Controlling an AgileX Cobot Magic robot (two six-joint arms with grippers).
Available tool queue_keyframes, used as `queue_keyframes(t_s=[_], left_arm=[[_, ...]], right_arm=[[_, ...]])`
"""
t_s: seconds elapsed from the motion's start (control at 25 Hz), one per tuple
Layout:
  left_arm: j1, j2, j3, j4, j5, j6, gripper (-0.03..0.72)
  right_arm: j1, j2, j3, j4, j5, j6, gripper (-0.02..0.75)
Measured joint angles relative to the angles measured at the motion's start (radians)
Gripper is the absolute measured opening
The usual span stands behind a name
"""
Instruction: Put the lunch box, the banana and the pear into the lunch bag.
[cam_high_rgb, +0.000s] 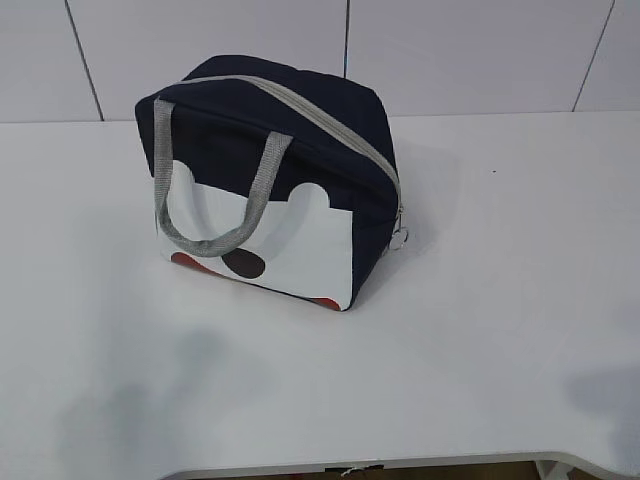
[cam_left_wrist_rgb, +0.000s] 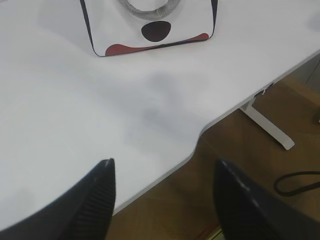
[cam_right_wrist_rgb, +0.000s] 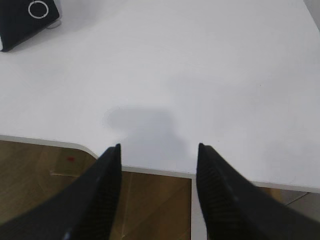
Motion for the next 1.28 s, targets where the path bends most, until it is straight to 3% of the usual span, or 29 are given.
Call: queue_keyframes(t_s=[0.12, 0.24, 1.28], left_arm=[[0.0, 0.0, 0.0, 0.0, 0.0, 0.0, 0.516], [0.0, 0.0, 0.0, 0.0, 0.0, -0.001, 0.547], [0.002, 0.0, 0.0, -0.004, 0.0, -0.002, 0.489]], right_arm=[[0.0, 0.0, 0.0, 0.0, 0.0, 0.002, 0.467], [0.0, 0.0, 0.0, 0.0, 0.0, 0.002, 0.505], [0.0, 0.0, 0.0, 0.0, -0.002, 0.002, 0.507]])
